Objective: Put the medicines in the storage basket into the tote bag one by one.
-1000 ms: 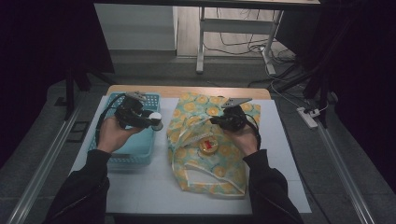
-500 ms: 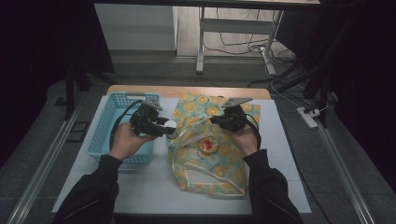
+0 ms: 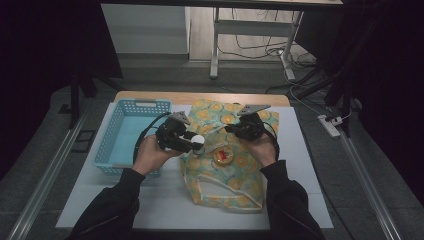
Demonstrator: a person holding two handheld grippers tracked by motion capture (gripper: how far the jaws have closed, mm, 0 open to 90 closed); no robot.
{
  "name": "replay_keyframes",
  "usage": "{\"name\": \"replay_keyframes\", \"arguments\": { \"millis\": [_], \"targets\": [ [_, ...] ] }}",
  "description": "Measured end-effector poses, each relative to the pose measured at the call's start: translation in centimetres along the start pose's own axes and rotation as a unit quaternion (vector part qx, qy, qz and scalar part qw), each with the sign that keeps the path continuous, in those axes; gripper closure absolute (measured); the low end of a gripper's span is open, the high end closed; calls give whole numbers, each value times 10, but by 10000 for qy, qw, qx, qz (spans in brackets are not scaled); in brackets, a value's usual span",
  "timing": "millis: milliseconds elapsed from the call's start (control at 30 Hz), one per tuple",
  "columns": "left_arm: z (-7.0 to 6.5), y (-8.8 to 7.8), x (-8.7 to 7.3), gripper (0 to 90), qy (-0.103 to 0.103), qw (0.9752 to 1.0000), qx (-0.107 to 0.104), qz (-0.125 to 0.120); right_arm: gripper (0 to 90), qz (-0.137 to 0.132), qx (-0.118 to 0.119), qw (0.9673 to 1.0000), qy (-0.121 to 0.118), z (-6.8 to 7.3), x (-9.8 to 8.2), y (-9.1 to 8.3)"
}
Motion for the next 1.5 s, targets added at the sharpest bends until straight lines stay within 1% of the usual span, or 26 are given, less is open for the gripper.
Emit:
{"name": "replay_keyframes", "arguments": {
  "millis": [233,333,567,667,800,933,1067,1300,1467,1500],
  "targets": [
    [-7,14,8,504,141,9999,-61,19,899,-1,-4,10000,-3,0,0,0],
    [-10,21,12,504,217,9997,-47,37,899,7,-4,10000,-8,0,0,0],
    [-17,41,23,504,316,9995,-72,23,899,1,1,10000,-9,0,0,0],
    [-20,51,28,504,400,9992,-37,70,899,-10,1,10000,-3,0,0,-1],
    [-23,64,33,504,461,9988,26,133,899,-10,2,10000,16,0,0,-1],
    [-23,74,34,504,476,9987,58,171,899,-13,1,10000,4,-1,0,-2],
    [-21,82,35,504,419,9990,80,160,899,-7,0,10000,6,0,0,-2],
    [-20,94,35,503,409,9988,161,206,899,1,0,10000,5,-1,0,-1],
    [-18,101,33,503,348,9989,219,223,899,0,-1,10000,-5,0,0,-1],
    [-17,103,33,503,329,9990,202,223,899,1,-1,10000,6,0,0,-1]
  ]
}}
Point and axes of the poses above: each handheld gripper's, and its own axes: y roughly forward along the jaws, x roughly out of its top, z roughly to its left, the point moved 1 cm from there along y, roughly forward along the jaws, and after that the axes turned 7 degrees about x, right-handed, at the moved point
